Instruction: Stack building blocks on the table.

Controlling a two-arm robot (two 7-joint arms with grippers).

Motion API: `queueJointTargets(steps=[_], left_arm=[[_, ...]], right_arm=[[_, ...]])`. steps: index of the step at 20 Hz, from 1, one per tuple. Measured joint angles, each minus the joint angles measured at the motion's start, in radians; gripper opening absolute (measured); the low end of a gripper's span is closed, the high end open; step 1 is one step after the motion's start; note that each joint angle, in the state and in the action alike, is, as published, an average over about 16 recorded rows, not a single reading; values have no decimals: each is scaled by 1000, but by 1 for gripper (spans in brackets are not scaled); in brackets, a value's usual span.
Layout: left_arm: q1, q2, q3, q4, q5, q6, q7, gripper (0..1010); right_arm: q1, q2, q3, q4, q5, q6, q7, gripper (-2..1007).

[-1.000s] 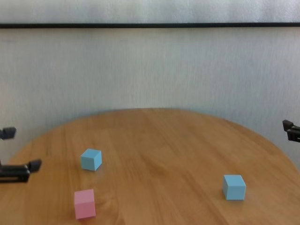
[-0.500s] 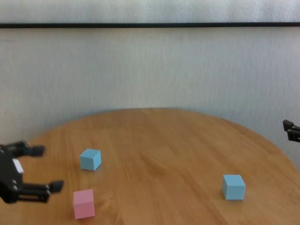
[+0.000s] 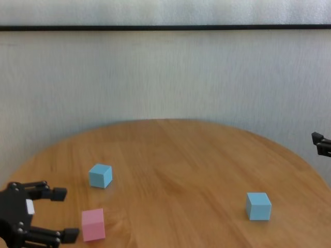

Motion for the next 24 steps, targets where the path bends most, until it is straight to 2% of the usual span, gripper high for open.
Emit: queueJointTargets(steps=[4, 8, 14, 24], left_arm=[[-27, -21, 15, 41, 5, 3, -48, 1002], [-49, -42, 26, 76, 16, 0, -75, 1002], [-67, -67, 32, 112, 26, -11, -91, 1002], [-84, -90, 33, 149, 37, -27, -99, 1002]], right_arm=[[0, 0, 0, 0, 0, 0, 0, 1005], [0, 0, 0, 0, 0, 0, 0, 1005], [0, 0, 0, 0, 0, 0, 0, 1005], [0, 0, 0, 0, 0, 0, 0, 1005]])
